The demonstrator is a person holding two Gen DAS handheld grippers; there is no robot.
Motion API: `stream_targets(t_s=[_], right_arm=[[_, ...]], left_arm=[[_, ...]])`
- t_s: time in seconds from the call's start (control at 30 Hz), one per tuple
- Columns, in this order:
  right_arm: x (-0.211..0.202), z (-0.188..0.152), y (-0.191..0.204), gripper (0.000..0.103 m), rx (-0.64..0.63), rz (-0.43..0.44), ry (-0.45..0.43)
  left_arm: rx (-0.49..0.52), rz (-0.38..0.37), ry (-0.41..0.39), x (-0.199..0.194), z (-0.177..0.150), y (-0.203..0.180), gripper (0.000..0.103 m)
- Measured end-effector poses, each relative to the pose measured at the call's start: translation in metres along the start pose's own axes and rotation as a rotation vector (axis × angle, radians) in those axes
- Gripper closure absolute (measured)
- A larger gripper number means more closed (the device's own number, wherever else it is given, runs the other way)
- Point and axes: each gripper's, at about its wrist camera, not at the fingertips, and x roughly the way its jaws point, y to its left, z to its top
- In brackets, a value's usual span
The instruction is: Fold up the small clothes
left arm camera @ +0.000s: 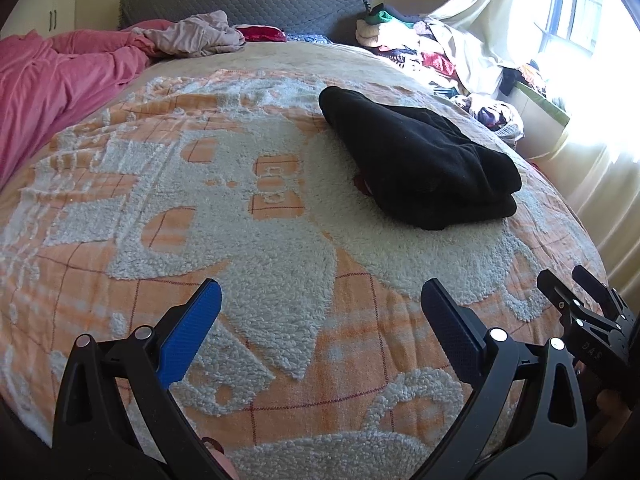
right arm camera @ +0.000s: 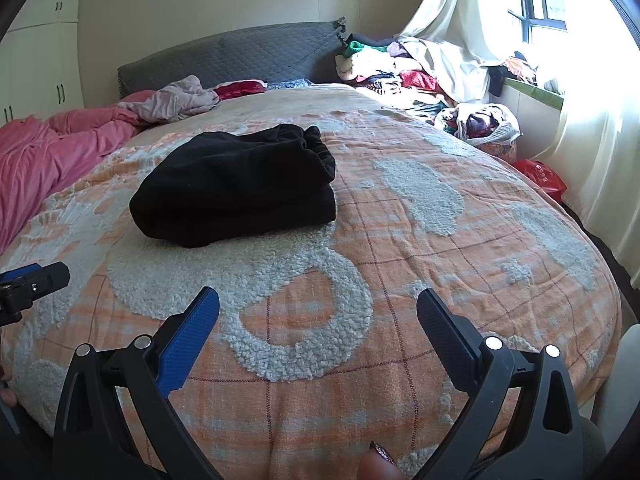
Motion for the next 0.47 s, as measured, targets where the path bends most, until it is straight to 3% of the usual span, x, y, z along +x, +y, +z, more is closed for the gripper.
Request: stream_targets(t_s=[0.13, 0.27, 0.37, 0.47], right_arm=[[-0.014, 0.008, -0.015, 0.005, 0.063, -0.021, -0.049], [-0.051, 0.028, -0.066, 0.005, 0.211, -0.094, -0.128], [-0.089, 0.036, -0.127, 0.005, 0.340, -0.243, -0.182], [-0.119, 0.023, -0.211, 0.005, 0.466, -0.463, -0.161]], left_arm=[[-0.062, 0.016, 0.016, 0.000, 0.006, 0.020, 0.009], [-0.139, 0.095, 0.030, 0.000, 0.019, 0.073, 0.009], [-0.215, 0.179, 0.026, -0.005, 0.033, 0.135, 0.009], [-0.286, 0.329, 0.016, -0.012, 0.048, 0.214, 0.009]])
